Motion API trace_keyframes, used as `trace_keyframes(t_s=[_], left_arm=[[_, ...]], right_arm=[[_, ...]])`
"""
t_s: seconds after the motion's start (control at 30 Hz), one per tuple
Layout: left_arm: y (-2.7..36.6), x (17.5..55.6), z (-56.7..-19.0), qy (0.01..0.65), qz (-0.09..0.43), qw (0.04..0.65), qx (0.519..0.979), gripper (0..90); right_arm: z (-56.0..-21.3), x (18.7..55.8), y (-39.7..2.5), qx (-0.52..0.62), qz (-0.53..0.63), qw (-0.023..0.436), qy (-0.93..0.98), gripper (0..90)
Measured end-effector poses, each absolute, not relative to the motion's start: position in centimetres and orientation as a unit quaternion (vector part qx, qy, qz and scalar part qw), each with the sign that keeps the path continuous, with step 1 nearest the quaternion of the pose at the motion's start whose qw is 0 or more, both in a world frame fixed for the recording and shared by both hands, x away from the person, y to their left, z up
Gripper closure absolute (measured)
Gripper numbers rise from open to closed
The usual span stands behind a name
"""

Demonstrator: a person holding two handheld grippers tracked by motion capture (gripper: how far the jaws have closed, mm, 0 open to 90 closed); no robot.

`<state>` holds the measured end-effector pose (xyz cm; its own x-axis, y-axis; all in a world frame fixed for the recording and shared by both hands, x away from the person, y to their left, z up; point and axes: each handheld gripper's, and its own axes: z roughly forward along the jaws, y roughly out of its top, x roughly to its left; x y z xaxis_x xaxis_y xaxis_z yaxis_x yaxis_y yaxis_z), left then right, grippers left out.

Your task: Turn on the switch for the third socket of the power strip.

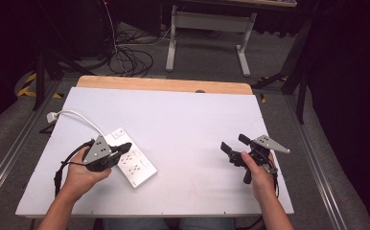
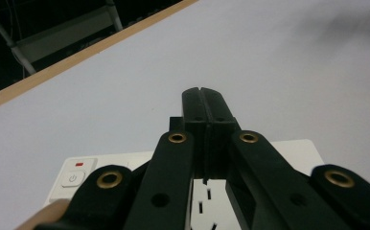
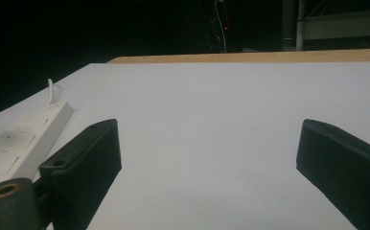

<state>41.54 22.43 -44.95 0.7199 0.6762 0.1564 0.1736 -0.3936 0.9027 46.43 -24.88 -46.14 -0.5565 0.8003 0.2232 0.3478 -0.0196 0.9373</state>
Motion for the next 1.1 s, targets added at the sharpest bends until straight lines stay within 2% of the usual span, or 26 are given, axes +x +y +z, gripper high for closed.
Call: trace_keyframes(t_s=[1.1], left_arm=[[20.8, 42.0, -45.5, 0.238, 0.244, 0.454, 0.823, 89.8]], right_arm=[[-46.2, 46.3, -25.1, 0.431, 0.57, 0.198, 0.671, 8.8]])
